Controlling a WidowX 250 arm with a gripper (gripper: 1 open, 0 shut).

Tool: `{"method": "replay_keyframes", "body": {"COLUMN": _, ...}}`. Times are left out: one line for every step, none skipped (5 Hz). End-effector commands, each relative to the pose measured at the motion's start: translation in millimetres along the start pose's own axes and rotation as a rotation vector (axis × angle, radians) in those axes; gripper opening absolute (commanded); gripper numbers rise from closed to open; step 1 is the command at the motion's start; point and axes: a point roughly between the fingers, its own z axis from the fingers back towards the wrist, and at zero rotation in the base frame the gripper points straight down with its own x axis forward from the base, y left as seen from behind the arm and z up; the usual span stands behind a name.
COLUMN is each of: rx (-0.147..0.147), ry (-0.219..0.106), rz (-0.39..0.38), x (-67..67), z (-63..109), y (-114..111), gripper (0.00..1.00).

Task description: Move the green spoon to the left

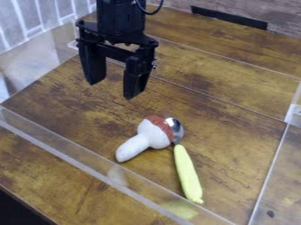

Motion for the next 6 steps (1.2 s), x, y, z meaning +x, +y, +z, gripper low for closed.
{"method": "replay_keyframes", "body": {"rx": -0.010, "ry": 0.034, "rz": 0.080, "x": -1.8, "z": -12.8, "y": 2, "gripper": 1.00}}
{"method": "replay_keyframes", "body": {"rx": -0.024, "ry": 0.041, "rz": 0.159, "x": -7.3, "z": -16.4, "y": -20, "gripper": 1.00}}
{"method": "replay_keyframes", "body": {"rx": -0.038, "ry": 0.021, "rz": 0.268, "x": -6.8, "z": -17.8, "y": -46, "gripper": 1.00}}
{"method": "replay_keyframes", "body": {"rx": -0.083, "ry": -0.021, "rz": 0.427, "x": -5.5, "z": -18.9, "y": -72, "gripper": 1.00}}
{"method": "replay_keyframes", "body": {"rx": -0.133, "ry": -0.030, "rz": 0.539, "x": -5.3, "z": -25.8, "y": -86, "gripper": 1.00}}
{"method": "replay_keyframes", "body": {"rx": -0.160, "ry": -0.033, "rz": 0.616, "x": -4.8, "z": -30.5, "y": -92, "gripper": 1.00}}
